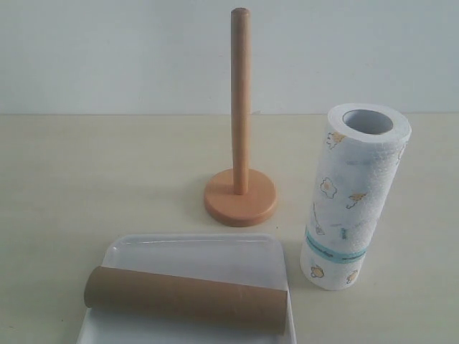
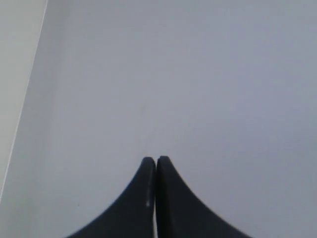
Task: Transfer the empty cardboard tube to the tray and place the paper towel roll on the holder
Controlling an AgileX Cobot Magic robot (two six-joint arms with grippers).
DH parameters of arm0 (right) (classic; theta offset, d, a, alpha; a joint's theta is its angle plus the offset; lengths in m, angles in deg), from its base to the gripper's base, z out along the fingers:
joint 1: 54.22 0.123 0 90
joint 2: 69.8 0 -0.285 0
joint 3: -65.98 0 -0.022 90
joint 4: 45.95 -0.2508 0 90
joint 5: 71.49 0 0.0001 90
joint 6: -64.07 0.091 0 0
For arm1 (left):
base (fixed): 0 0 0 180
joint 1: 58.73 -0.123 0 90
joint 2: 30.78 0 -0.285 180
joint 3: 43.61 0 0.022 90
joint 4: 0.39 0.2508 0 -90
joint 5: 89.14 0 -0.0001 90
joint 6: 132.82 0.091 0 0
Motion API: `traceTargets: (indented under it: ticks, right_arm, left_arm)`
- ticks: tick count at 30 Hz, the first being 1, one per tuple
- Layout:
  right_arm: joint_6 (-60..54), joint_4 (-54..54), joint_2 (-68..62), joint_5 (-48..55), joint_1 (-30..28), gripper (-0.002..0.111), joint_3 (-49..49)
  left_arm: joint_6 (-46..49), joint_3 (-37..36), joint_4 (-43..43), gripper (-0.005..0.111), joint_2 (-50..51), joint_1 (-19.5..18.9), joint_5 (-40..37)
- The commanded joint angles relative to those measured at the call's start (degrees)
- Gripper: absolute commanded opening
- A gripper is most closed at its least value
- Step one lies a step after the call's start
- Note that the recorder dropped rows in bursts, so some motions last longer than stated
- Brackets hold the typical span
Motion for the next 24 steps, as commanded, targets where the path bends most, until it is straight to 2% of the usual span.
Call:
traceTargets:
  ticks: [1,7,13,21,24]
  right_arm:
    - [-5.3,-10.0,-1.4,7.1,0.1,0.000,7.7]
    - [-6.1,-10.0,-11.3,21.0,0.1,0.000,13.6]
    - [-5.7,-10.0,-22.2,36.4,0.1,0.000,13.7]
    - [-5.2,-11.2,-30.5,57.1,0.1,0.000,13.6]
    - [-6.1,-14.4,-32.4,56.1,0.1,0.000,11.4]
  left_arm:
    - [-0.5,-0.2,0.1,0.005,-0.2,-0.1,0.0]
    - [-0.5,-0.2,0.1,0.005,-0.2,-0.1,0.0]
    - [-0.5,-0.2,0.1,0.005,-0.2,-0.1,0.0]
    - [-0.5,-0.2,0.1,0.005,-0.2,-0.1,0.0]
    - [-0.5,-0.2,0.1,0.005,-0.2,-0.1,0.0]
